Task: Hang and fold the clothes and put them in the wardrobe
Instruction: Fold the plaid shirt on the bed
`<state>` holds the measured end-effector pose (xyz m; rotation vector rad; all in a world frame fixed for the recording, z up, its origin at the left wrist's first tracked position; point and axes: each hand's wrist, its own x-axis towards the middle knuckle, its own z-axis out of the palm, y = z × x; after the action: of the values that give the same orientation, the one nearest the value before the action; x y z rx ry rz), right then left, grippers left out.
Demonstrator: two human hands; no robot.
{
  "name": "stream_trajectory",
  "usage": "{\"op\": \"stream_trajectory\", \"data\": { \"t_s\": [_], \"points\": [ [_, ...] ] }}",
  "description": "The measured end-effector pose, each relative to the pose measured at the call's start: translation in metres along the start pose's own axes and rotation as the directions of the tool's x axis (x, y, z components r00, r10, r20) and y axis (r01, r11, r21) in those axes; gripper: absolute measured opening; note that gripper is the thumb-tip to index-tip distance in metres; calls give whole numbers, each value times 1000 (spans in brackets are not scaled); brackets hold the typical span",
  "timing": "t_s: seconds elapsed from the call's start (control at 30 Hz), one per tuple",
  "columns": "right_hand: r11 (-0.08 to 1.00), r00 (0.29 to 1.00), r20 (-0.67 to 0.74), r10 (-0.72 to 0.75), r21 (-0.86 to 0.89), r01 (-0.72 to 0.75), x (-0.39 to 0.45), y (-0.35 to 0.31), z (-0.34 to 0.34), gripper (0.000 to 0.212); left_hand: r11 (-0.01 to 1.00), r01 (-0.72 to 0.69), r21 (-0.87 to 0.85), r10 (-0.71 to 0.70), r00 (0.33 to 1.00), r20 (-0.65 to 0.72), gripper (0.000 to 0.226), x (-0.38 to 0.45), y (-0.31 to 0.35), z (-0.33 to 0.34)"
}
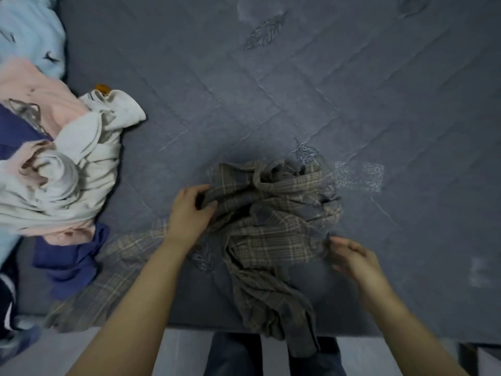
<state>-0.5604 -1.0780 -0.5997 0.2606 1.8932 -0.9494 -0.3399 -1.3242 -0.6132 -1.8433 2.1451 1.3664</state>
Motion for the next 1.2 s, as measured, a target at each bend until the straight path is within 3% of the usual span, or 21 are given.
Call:
{"op": "stream_trajectory", "data": {
  "t_s": [0.1,0.13,0.23,0.3,0.37,0.43,0.57,0.63,0.77,0.87,1.0,1.2],
  "points": [
    [992,996,-91,5,123,7,27,-19,8,23,974,-127,188,119,991,56,50,35,29,20],
    [986,997,-63,42,162,-32,38,-27,14,34,976,-140,169,130,989,71,53,45,38,27],
    [953,983,139,117,262,-150,65,-47,37,60,994,-34,-107,53,982,183,58,70,53,43],
    [946,983,138,124,282,-159,76,-51,47,67,998,-57,13,52,969,241,51,78,47,46],
    [942,986,119,119,301,-150,80,-52,49,57,981,-145,131,86,924,374,36,75,38,44],
    [936,967,234,99,307,-170,73,-53,41,40,968,-217,130,128,863,489,28,66,29,45],
    [898,869,494,32,368,-242,42,-51,7,27,966,-183,182,72,868,491,25,38,27,43],
    [870,858,513,-12,429,-245,30,-45,-12,29,984,-136,115,64,872,485,8,24,36,47],
    [755,890,436,-130,625,-196,18,-30,-53,31,989,5,-145,70,859,506,21,-1,70,58],
    [716,916,369,-159,682,-150,11,-22,-84,37,905,167,-391,75,843,532,22,-16,98,54],
    [742,919,372,-131,651,-158,-9,-33,-112,39,944,116,-309,72,841,537,24,-33,141,34],
    [707,898,281,-338,706,45,-90,-116,-163,37,800,54,-598,251,875,414,19,-83,260,-28]
  ]
}}
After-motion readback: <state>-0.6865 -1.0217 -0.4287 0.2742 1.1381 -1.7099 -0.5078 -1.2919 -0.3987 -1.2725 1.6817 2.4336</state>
